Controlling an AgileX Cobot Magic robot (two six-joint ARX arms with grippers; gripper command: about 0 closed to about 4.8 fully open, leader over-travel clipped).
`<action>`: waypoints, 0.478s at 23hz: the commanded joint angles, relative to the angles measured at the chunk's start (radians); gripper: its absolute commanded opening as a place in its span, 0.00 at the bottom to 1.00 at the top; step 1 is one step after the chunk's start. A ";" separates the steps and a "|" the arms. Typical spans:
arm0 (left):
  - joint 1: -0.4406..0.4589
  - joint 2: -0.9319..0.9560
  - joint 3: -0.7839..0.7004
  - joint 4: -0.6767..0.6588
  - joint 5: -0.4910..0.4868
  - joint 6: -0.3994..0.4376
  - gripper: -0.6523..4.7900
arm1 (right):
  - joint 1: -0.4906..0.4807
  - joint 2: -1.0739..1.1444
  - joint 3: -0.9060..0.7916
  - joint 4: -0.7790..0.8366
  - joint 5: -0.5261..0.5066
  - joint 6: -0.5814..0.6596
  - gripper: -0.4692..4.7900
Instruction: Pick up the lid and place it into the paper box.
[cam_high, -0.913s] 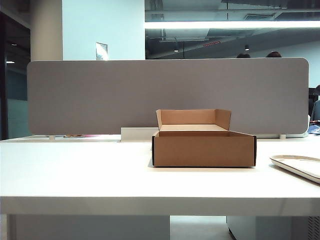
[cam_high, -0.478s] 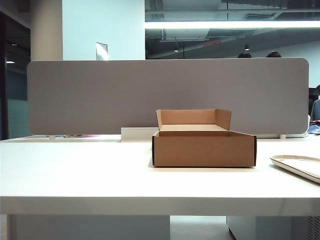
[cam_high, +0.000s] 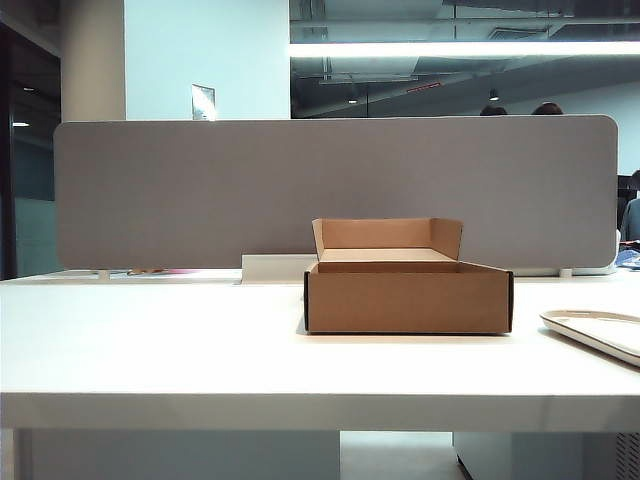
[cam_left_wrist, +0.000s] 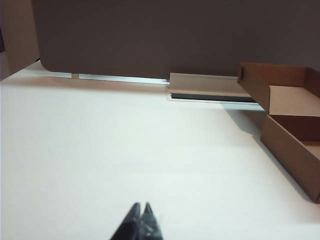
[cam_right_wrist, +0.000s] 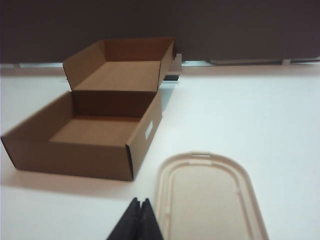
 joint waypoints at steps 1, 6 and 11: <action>0.003 0.001 0.003 0.004 0.005 0.003 0.11 | -0.001 0.005 0.095 0.024 0.062 0.039 0.08; 0.003 0.001 0.003 0.003 0.060 0.003 0.11 | -0.002 0.110 0.262 -0.059 0.106 0.038 0.08; 0.002 0.001 0.004 0.003 0.174 0.002 0.11 | -0.002 0.336 0.400 -0.081 0.104 0.037 0.08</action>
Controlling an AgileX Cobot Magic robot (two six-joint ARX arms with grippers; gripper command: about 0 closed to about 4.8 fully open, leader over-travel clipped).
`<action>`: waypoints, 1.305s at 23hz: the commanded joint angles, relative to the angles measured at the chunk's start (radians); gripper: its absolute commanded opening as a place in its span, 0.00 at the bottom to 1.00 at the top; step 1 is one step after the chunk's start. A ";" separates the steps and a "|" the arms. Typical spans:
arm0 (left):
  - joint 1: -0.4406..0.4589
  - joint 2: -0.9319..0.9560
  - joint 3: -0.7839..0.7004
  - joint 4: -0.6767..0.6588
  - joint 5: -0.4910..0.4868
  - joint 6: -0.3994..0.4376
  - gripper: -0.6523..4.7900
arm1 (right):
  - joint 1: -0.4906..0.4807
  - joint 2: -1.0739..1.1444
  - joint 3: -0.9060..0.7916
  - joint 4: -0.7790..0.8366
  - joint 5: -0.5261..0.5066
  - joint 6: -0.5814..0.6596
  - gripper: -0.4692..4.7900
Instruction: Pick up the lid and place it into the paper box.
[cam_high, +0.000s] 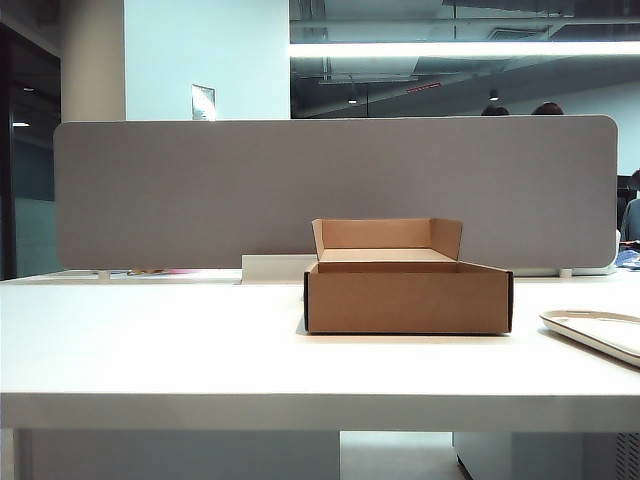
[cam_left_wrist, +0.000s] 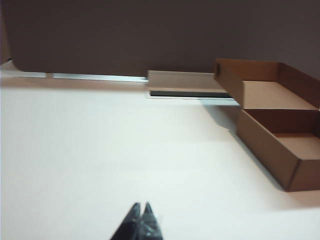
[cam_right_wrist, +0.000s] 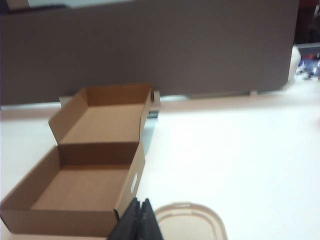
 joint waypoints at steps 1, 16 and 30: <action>0.002 0.001 0.004 0.006 0.120 0.000 0.11 | 0.000 0.106 0.067 0.003 0.005 0.001 0.08; 0.002 0.001 0.004 0.006 0.481 -0.053 0.11 | -0.163 0.438 0.142 -0.050 -0.043 0.074 0.23; 0.002 0.001 0.003 -0.076 0.465 -0.051 0.11 | -0.410 0.838 0.142 -0.095 -0.335 0.140 0.69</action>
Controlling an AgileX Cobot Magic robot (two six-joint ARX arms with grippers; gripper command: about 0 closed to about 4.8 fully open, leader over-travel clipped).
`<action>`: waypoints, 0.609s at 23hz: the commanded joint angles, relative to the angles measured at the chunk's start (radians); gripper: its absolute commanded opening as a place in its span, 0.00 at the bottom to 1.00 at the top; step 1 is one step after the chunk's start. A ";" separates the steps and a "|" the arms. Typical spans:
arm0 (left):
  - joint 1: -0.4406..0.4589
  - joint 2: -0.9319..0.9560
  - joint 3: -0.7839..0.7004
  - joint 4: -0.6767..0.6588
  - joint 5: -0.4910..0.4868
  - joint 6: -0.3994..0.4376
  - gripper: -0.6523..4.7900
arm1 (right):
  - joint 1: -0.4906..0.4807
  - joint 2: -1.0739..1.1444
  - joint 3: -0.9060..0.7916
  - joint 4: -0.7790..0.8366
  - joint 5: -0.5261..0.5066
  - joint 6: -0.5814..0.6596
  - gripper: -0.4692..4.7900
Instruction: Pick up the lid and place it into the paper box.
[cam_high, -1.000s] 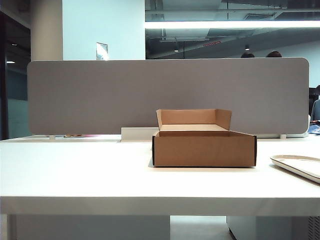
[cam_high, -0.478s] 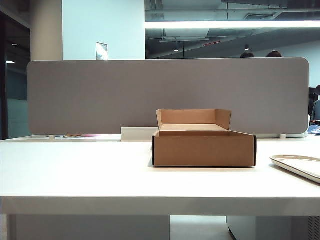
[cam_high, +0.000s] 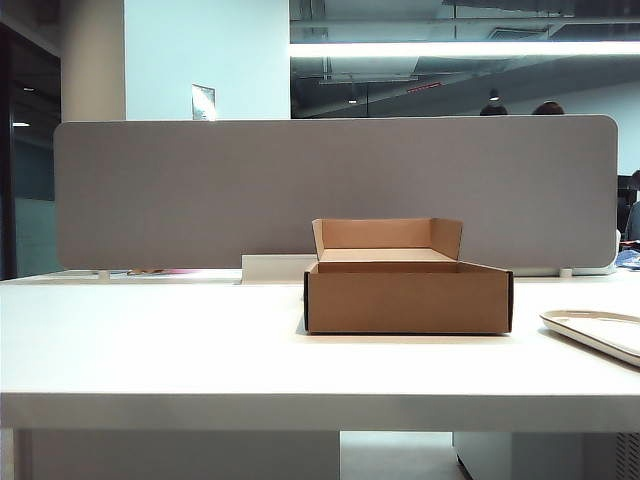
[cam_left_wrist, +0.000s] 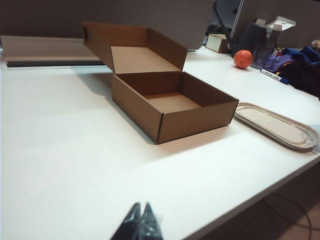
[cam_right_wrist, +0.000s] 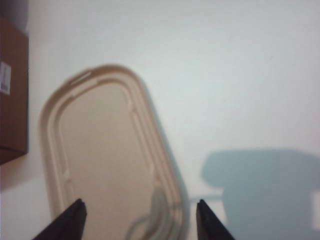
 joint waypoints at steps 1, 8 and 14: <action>0.002 0.001 0.003 -0.005 -0.002 -0.002 0.11 | -0.001 0.086 0.003 -0.007 -0.027 0.021 0.69; 0.002 0.001 0.003 -0.008 -0.002 0.001 0.11 | -0.001 0.228 0.002 0.010 -0.050 0.020 0.64; 0.002 0.001 0.003 -0.008 -0.024 0.001 0.11 | 0.000 0.330 0.002 0.058 -0.095 0.020 0.58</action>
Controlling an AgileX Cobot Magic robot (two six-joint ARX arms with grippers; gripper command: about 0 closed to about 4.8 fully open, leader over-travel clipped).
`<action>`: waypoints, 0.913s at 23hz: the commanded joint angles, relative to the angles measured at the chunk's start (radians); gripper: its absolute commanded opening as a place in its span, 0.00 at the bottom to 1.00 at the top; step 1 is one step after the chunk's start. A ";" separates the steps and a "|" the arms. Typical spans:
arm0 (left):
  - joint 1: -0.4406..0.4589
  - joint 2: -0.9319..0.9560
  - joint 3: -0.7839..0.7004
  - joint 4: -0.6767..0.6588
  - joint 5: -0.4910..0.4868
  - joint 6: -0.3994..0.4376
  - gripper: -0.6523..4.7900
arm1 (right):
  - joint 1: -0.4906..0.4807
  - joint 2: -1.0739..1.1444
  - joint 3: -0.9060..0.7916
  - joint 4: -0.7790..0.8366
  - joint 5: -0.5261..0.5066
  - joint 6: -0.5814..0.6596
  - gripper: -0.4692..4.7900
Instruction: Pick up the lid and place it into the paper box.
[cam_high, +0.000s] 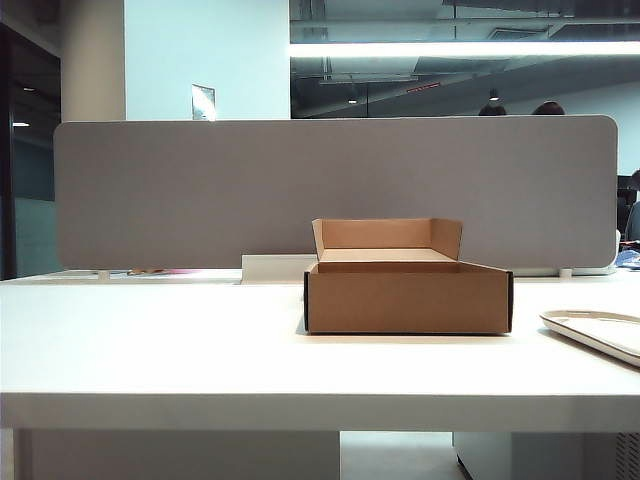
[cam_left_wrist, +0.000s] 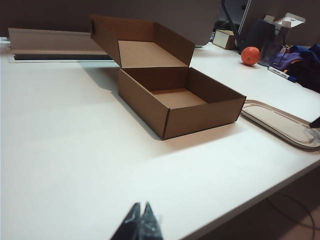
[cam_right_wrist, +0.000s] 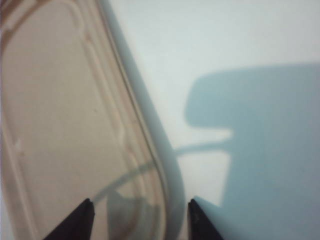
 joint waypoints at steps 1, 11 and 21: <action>0.002 0.001 0.003 0.013 -0.002 0.000 0.11 | 0.000 0.044 -0.003 0.008 -0.006 0.002 0.58; 0.002 0.001 0.003 0.013 -0.002 0.000 0.11 | 0.000 0.105 -0.003 0.059 -0.141 0.000 0.08; 0.002 0.001 0.003 0.013 -0.001 0.000 0.11 | -0.002 -0.029 0.072 0.048 -0.193 0.004 0.08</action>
